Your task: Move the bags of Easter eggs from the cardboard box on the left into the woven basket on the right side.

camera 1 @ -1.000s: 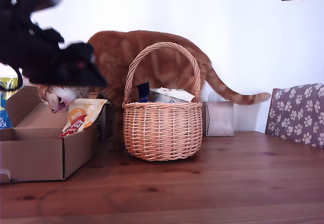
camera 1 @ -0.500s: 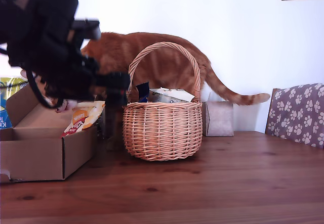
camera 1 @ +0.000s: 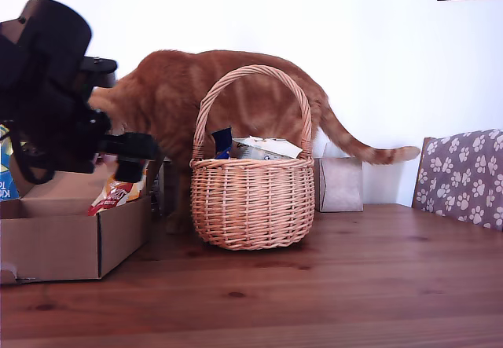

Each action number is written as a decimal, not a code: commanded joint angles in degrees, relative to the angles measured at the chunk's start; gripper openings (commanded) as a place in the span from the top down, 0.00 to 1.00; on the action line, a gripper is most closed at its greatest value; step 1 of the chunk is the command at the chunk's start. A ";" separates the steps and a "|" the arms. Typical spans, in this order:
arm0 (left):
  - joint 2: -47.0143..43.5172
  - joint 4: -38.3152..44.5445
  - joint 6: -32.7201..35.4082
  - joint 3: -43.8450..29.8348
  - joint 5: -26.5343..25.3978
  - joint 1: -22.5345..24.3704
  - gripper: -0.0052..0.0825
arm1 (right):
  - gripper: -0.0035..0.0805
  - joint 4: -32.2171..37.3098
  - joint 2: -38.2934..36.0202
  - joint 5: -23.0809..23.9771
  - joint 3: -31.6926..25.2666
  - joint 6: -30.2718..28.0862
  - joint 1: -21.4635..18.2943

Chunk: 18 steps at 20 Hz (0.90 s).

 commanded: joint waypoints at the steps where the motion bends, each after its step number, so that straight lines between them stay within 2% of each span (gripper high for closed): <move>1: 0.26 -0.39 -0.42 -0.68 1.11 0.72 0.28 | 0.97 0.57 0.20 -0.28 -0.20 -0.13 0.26; 5: 0.26 -1.07 -0.52 -0.68 0.98 2.12 0.28 | 0.97 0.50 0.20 -0.26 -0.20 -0.13 0.26; 6: 0.26 -1.07 -1.11 -0.68 1.01 2.43 0.31 | 0.97 0.50 0.20 -0.28 -0.20 -0.13 0.26; 8: 0.26 -1.09 -2.03 -0.68 1.44 3.04 0.46 | 0.97 0.50 0.17 -0.28 -0.20 -0.13 0.26; 9: 0.26 -0.94 -2.56 -0.68 2.69 3.34 0.49 | 0.97 0.50 0.17 -0.26 -0.20 -0.13 0.26; 12: 0.28 -0.63 -3.80 -0.68 8.04 3.65 0.49 | 0.97 0.55 0.17 -0.26 -0.20 -0.11 0.26; 14: 0.68 -0.48 -3.58 -0.68 10.40 3.67 0.40 | 0.97 0.52 0.17 -0.28 -0.20 -0.11 0.26; 15: 0.96 -0.35 -3.30 -0.68 10.43 3.76 0.33 | 0.97 0.50 0.17 -0.28 -0.20 -0.11 0.26; 16: 1.29 -0.15 -3.30 -0.68 10.38 4.15 0.30 | 0.97 0.52 0.17 -0.28 -0.20 -0.11 0.26; 18: 1.77 0.96 -3.28 -0.68 10.19 5.46 0.30 | 0.97 0.50 0.17 -0.31 -0.20 -0.11 0.26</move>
